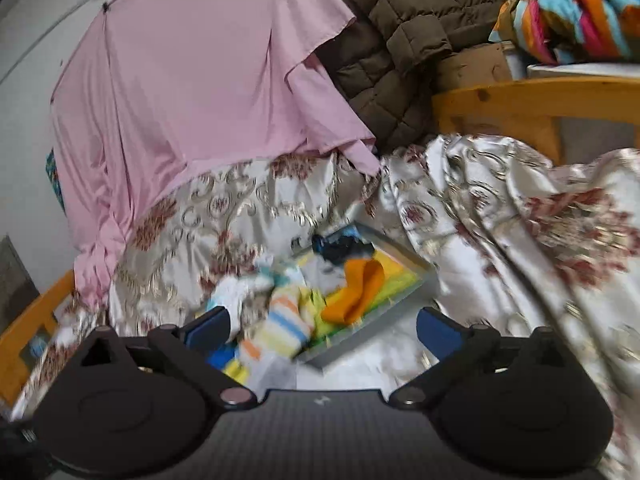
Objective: Organize soft objects
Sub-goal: 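Lift both tools away from the tray back over the remaining items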
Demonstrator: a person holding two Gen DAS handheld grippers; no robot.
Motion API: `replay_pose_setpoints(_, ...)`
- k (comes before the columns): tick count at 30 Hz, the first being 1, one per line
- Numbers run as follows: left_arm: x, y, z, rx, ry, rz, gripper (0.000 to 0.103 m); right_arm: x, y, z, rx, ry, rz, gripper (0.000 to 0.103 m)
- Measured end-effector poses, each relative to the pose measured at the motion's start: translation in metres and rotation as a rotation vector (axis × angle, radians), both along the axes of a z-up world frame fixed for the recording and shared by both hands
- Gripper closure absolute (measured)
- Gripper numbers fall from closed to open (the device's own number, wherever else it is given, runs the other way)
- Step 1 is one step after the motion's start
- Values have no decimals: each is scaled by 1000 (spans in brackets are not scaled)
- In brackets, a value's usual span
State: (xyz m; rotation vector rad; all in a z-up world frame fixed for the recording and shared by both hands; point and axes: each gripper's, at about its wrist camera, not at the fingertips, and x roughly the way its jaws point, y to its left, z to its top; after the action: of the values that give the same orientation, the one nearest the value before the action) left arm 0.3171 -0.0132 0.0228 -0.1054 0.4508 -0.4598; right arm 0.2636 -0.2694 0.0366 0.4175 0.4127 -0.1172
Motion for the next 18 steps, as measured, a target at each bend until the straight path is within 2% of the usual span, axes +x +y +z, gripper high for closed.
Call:
replay_pose_setpoints(4, -47, 11, 10, 20, 7, -6, 1, -50, 22, 9, -50, 72, -3, 0)
replay_pose_setpoints(10, -112, 25, 16, 56, 19, 0, 1, -119, 55, 20, -73, 132, -41, 0)
replay_pose_setpoints(18, -170, 46, 6, 111, 39, 31, 1, -178, 83, 15, -100, 206, -67, 0)
